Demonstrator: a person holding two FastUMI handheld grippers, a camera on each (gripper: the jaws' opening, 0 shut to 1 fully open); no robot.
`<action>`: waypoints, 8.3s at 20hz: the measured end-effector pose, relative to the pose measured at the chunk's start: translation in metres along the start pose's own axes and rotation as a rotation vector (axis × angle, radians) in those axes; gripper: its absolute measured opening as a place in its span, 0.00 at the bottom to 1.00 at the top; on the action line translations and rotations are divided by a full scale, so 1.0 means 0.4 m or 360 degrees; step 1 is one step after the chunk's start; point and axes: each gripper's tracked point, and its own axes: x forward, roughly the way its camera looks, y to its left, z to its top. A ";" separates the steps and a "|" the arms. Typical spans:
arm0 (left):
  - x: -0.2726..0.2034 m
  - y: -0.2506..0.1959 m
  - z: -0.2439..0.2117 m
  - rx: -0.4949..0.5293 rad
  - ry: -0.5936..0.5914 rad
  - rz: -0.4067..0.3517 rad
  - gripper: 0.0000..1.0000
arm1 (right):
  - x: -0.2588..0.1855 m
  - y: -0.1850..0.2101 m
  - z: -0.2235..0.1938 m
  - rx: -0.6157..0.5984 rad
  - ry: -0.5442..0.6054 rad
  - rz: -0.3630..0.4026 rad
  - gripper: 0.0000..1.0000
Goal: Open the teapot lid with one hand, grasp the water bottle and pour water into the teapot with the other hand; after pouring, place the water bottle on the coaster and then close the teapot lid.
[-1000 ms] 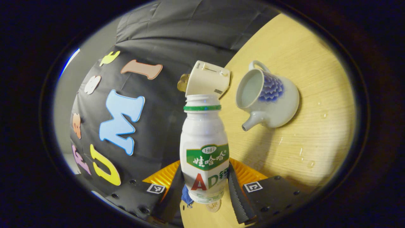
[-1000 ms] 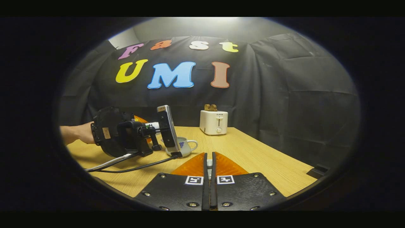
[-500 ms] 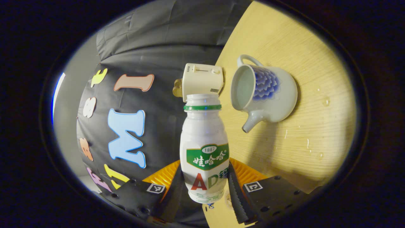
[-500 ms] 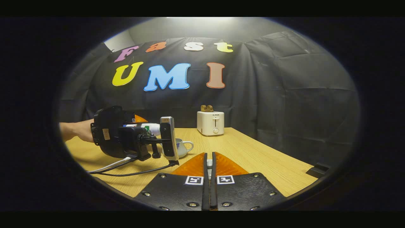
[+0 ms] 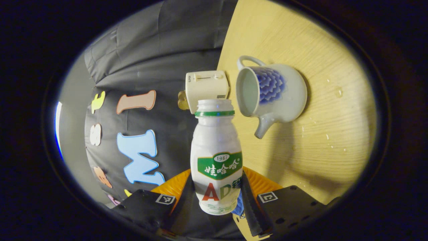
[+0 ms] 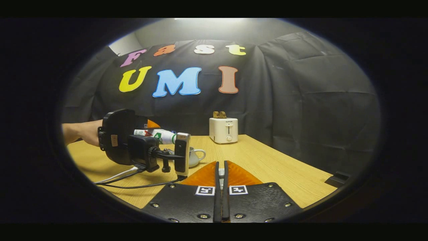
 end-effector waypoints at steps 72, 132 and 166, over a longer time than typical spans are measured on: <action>0.003 0.036 0.018 0.0260 -0.0158 0.0110 0.75 | -0.010 -0.008 0.018 0.0029 0.0009 0.0016 0.01; 0.042 -0.004 -0.507 -0.2552 -0.0114 0.0068 0.77 | 0.324 0.270 0.083 -0.0015 -0.0024 0.0202 0.82; -0.099 -0.079 -0.509 -0.2592 0.0026 0.0166 0.97 | 0.298 0.341 0.084 -0.0064 -0.0047 0.0382 0.82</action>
